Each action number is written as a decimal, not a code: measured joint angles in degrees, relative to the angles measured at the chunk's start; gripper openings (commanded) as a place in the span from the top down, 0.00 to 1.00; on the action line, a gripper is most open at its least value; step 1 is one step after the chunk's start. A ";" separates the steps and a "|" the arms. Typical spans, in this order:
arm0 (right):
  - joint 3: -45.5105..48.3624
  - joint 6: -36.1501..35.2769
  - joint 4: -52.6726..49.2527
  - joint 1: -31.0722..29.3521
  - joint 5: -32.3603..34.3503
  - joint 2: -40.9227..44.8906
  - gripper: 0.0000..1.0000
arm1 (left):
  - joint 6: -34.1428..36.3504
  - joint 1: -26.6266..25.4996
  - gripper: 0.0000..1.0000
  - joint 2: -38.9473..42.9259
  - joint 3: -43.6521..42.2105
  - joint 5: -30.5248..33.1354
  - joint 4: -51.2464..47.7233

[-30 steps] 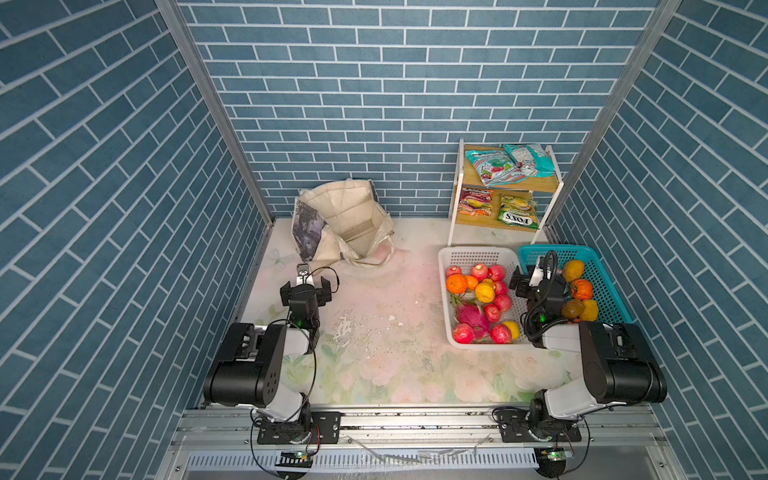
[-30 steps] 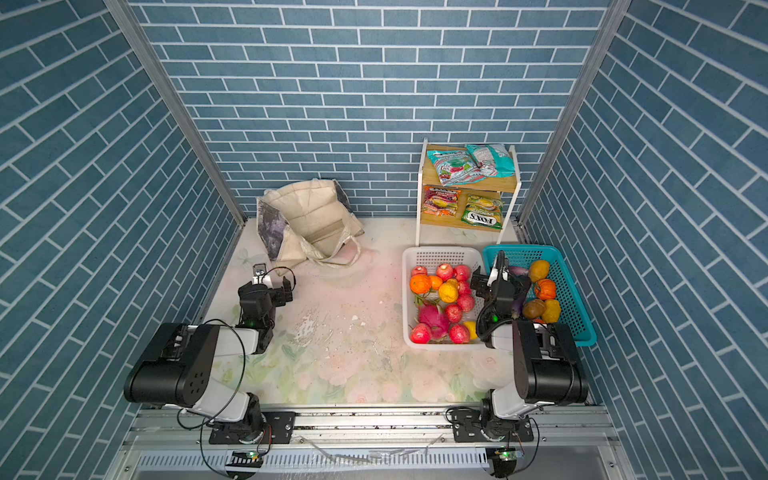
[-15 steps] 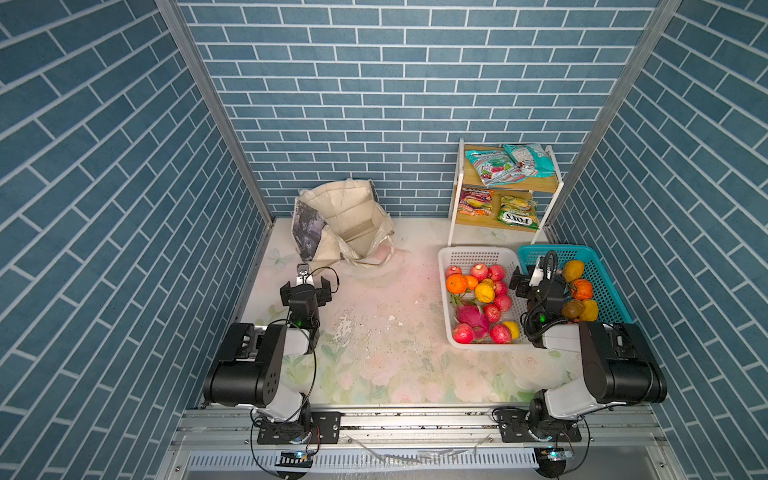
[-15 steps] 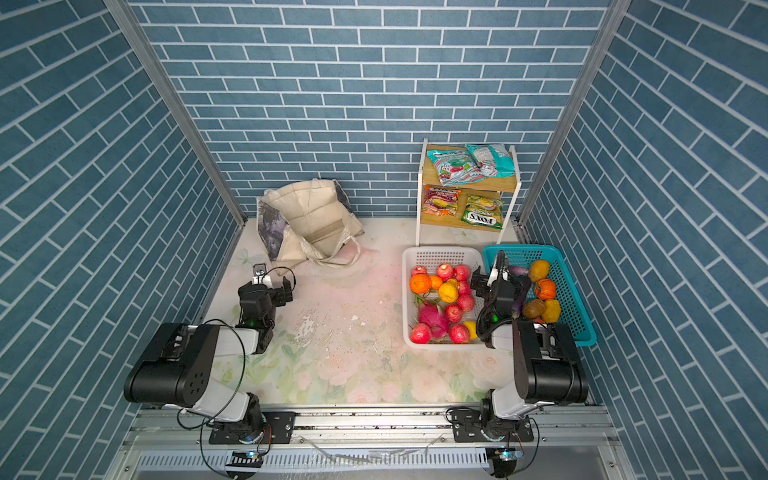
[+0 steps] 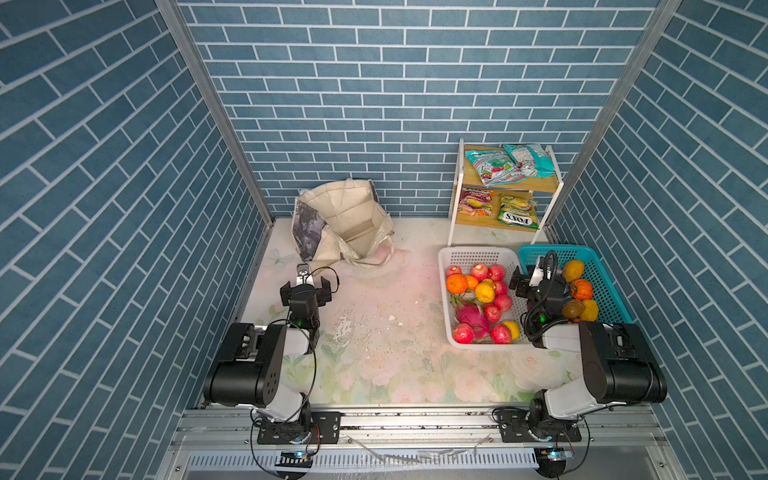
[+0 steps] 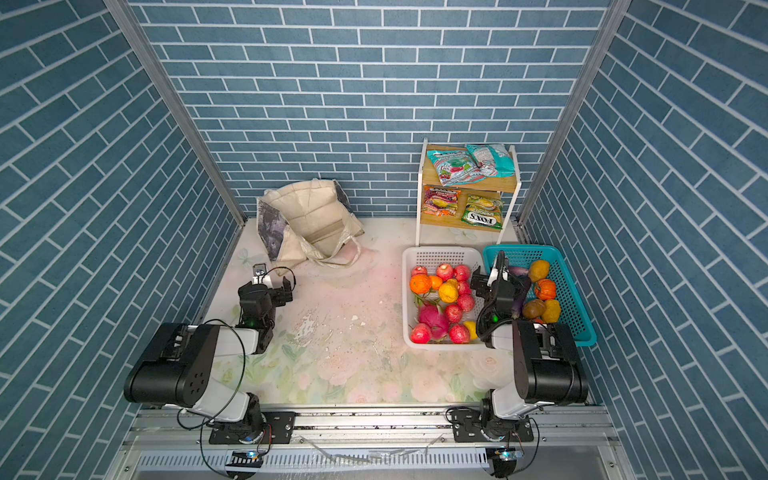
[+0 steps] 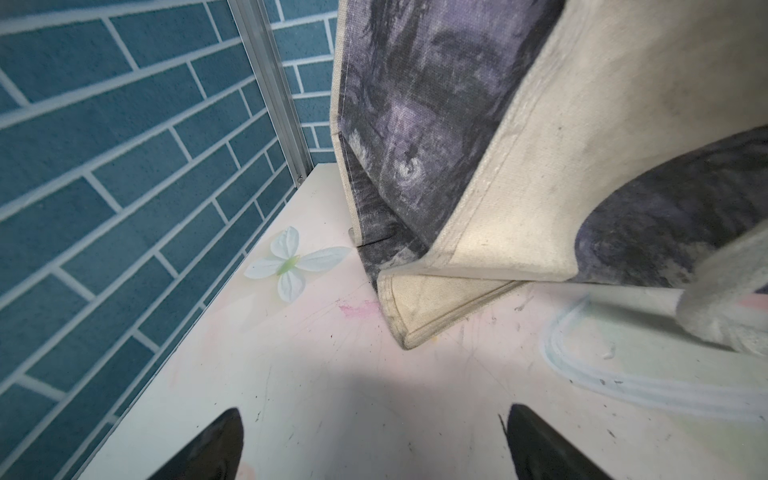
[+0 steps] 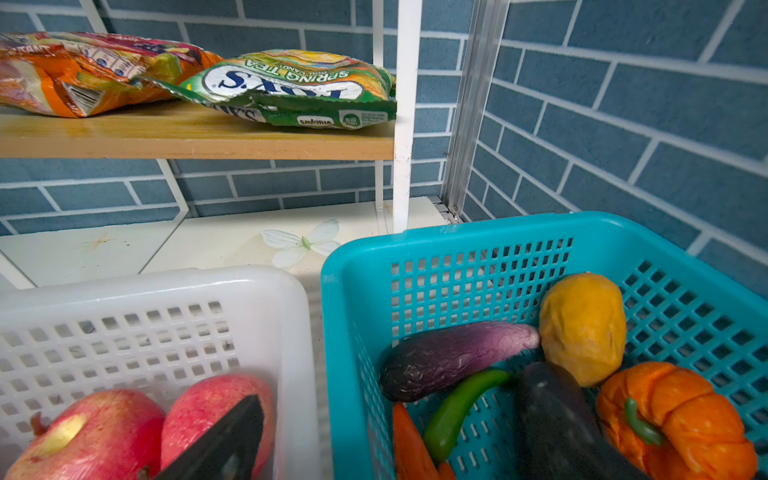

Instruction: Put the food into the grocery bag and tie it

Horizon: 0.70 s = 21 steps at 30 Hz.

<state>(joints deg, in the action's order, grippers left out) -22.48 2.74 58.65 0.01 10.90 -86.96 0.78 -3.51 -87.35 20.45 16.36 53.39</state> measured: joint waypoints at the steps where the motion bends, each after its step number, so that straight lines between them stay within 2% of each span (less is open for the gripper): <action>1: 0.00 0.00 -0.02 0.00 0.00 0.00 0.01 | 0.00 0.00 0.00 0.00 0.00 0.02 0.00; 7: -0.15 0.00 -0.28 0.61 -1.20 0.09 0.04 | 0.26 -0.20 0.00 0.17 0.00 0.13 -0.15; 10: 0.20 0.07 -2.47 0.81 -1.03 1.88 0.05 | 0.31 -0.94 0.00 5.25 -0.02 1.53 -5.44; 14: 1.20 2.78 -16.46 0.81 1.14 15.04 0.10 | -2.21 -1.31 0.01 22.38 0.98 4.98 -17.25; 17: -0.52 8.37 -29.05 0.81 2.40 27.56 0.16 | -6.64 -1.31 0.03 32.04 6.49 8.24 -30.36; 21: -8.98 18.49 -49.42 0.79 2.56 38.25 0.25 | -13.66 -1.29 0.08 37.77 17.53 11.06 -51.93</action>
<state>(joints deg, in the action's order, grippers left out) -31.46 21.23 9.23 0.80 13.45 -48.71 -12.88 -4.80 -49.58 37.98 27.42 1.45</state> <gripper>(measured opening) 0.772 0.943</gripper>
